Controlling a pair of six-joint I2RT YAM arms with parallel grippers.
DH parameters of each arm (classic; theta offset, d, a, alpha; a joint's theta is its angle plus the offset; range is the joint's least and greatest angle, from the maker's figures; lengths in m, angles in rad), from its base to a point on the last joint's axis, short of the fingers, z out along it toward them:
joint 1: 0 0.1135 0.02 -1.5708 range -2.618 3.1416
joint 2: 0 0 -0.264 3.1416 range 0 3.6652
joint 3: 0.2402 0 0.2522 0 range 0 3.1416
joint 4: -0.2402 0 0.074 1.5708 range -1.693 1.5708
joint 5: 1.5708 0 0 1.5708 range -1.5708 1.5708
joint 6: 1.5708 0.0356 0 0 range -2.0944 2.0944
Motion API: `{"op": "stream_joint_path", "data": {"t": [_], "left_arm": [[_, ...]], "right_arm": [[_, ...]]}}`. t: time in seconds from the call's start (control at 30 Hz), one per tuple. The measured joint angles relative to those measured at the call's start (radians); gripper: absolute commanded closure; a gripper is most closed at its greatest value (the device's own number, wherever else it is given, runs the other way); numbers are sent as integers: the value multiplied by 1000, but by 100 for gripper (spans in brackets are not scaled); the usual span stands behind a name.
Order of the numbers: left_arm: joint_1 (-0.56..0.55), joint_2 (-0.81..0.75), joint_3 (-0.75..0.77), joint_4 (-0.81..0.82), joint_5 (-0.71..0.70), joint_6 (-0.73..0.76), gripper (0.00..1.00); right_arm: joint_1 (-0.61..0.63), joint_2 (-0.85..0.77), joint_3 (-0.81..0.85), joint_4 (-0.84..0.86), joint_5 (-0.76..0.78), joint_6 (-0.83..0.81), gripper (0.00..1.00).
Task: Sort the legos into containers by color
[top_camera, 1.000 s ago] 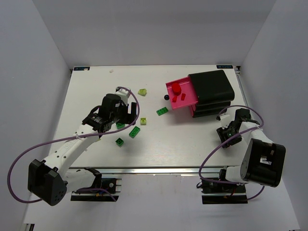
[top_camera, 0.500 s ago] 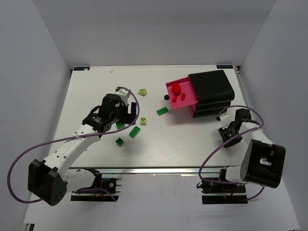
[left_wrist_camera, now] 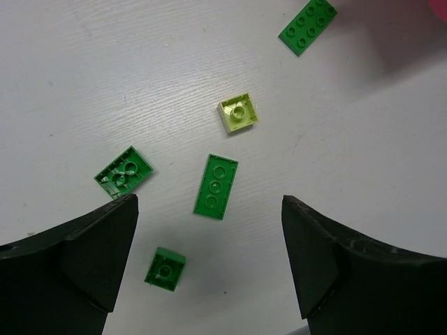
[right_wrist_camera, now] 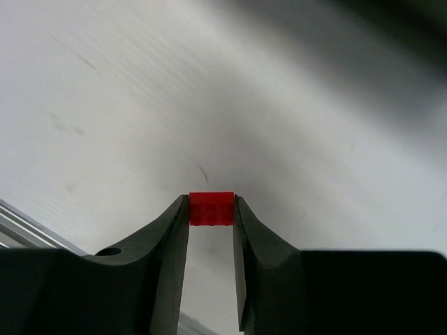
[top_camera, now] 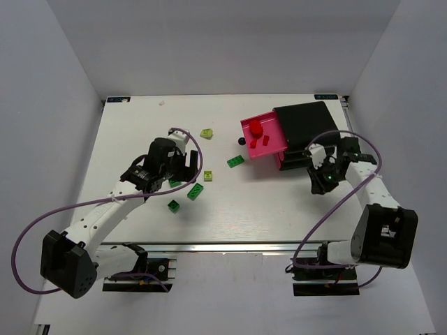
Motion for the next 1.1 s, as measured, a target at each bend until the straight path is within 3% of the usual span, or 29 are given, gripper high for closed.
{"op": "stream_joint_path", "data": {"t": [0.37, 0.5, 0.67, 0.7, 0.73, 0.87, 0.97, 1.0, 1.03, 1.1], "left_arm": [[2, -29, -77, 106, 130, 11, 7], [-1, -33, -79, 155, 179, -31, 8], [-1, -34, -89, 233, 254, -143, 12], [-1, -27, -89, 250, 268, -167, 15], [-2, -16, -89, 270, 280, -194, 17], [-8, 72, -67, 334, 325, -297, 29], [-10, 148, -43, 378, 343, -373, 46], [-10, 174, -34, 394, 348, -400, 50], [-10, 196, -26, 411, 352, -423, 61], [-10, 242, -1, 441, 359, -471, 71]], "right_arm": [[322, 72, 357, 1, -194, 97, 100], [390, 145, 494, 74, -164, 180, 96], [432, 259, 621, 165, -21, 272, 88], [434, 293, 655, 171, 11, 286, 84], [436, 322, 679, 178, 34, 295, 71], [437, 408, 742, 185, 102, 320, 42], [437, 420, 742, 179, 111, 324, 38], [437, 416, 742, 179, 111, 323, 38], [435, 408, 737, 182, 108, 324, 39], [434, 376, 715, 193, 99, 329, 40]]}}
